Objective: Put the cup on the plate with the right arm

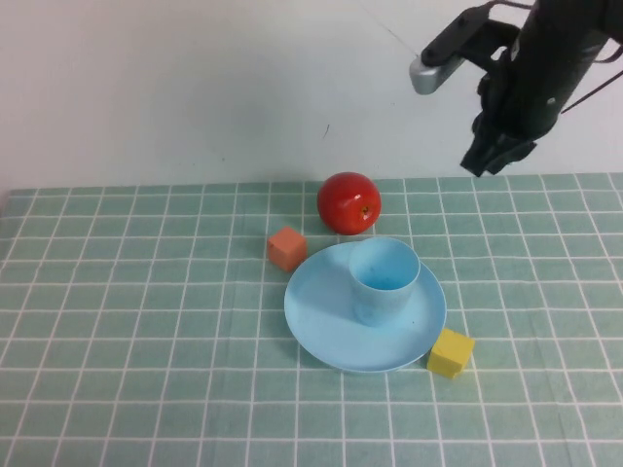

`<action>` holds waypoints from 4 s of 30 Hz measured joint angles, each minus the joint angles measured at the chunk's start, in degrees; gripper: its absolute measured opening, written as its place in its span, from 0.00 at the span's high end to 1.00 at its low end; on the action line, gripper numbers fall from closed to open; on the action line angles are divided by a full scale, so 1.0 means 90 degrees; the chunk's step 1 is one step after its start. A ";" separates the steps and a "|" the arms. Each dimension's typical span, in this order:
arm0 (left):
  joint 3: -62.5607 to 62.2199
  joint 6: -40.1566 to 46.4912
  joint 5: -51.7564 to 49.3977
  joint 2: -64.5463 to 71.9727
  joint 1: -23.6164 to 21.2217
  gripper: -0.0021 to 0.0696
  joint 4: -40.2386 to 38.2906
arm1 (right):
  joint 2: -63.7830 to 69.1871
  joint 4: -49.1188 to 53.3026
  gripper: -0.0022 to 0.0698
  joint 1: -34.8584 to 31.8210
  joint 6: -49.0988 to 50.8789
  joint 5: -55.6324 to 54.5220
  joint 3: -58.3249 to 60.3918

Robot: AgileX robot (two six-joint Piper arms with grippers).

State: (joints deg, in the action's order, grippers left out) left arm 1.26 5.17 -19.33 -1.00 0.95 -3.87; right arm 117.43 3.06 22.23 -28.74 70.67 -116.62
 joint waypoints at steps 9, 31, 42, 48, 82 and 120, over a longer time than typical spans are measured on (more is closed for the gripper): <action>0.0000 0.0000 0.0000 0.0000 0.0000 0.98 0.0000 | -0.1740 0.0846 0.97 -0.0136 0.0355 0.0012 0.1493; 0.0000 0.0000 0.0000 0.0000 0.0000 0.98 0.0000 | -0.7892 0.1617 0.97 -0.0208 0.3236 -0.2407 0.8300; 0.0000 0.0000 0.0000 0.0000 0.0000 0.97 0.0000 | -0.9147 0.1925 0.97 -0.0213 0.3698 -0.2841 1.0145; 0.0000 0.0000 0.0000 0.0000 0.0000 0.98 0.0000 | -0.9179 0.1950 0.97 -0.0213 0.3708 -0.3782 1.0214; 0.0000 0.0000 0.0000 0.0000 0.0000 0.97 0.0000 | -1.1687 0.1627 0.97 -0.1696 0.3943 -0.5101 1.1503; 0.0000 0.0000 0.0000 0.0000 0.0000 0.98 0.0000 | -1.3109 0.0179 0.97 -0.2961 0.2005 -0.5586 1.3135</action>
State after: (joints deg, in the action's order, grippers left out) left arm 1.26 5.17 -19.33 -1.00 0.95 -3.87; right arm -0.55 4.67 -4.42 -10.70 20.39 1.59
